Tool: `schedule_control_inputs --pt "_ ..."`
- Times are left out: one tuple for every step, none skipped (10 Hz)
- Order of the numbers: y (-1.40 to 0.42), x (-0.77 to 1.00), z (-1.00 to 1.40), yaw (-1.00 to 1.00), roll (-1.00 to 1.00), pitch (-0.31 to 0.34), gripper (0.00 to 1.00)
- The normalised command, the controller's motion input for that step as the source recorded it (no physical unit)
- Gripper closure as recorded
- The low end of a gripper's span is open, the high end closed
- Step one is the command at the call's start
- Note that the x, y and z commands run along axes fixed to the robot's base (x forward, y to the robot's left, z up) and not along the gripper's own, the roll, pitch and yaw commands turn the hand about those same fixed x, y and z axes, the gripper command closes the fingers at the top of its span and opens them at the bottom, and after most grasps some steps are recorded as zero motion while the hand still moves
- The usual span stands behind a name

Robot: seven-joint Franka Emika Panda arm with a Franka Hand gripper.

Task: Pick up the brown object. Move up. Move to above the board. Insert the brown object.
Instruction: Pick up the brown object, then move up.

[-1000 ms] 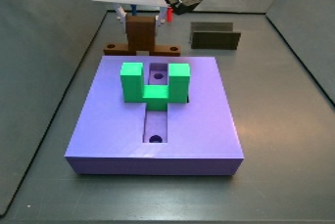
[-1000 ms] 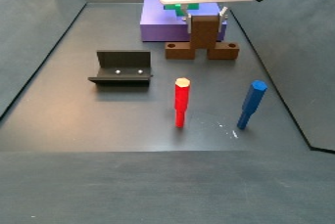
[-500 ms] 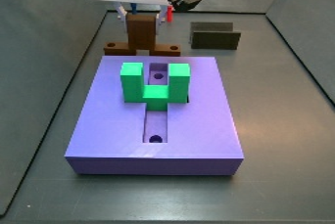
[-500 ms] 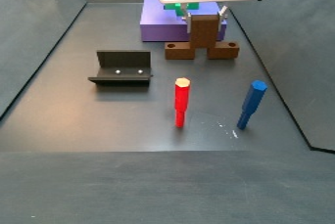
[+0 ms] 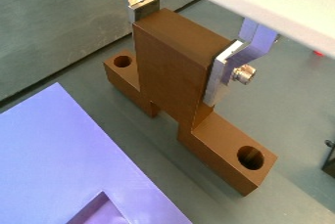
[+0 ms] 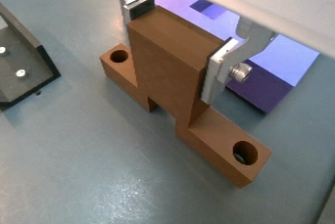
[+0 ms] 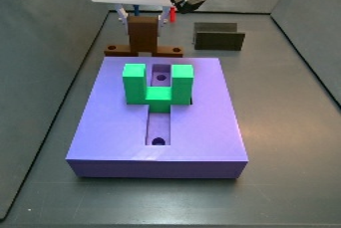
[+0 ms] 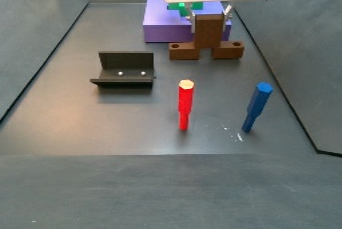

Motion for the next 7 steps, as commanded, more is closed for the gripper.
schedule_control_inputs --pt "0.0 0.0 0.0 0.0 0.0 0.0 1.0" --pt "0.0 0.0 0.0 0.0 0.0 0.0 1.0" --pt "0.0 0.0 0.0 0.0 0.0 0.0 1.0" --pt "0.0 0.0 0.0 0.0 0.0 0.0 1.0" --pt "0.0 0.0 0.0 0.0 0.0 0.0 1.0" --pt "0.0 0.0 0.83 0.0 0.0 0.0 1.0" --pt "-0.01 0.05 0.87 -0.05 0.0 -0.003 1.0"
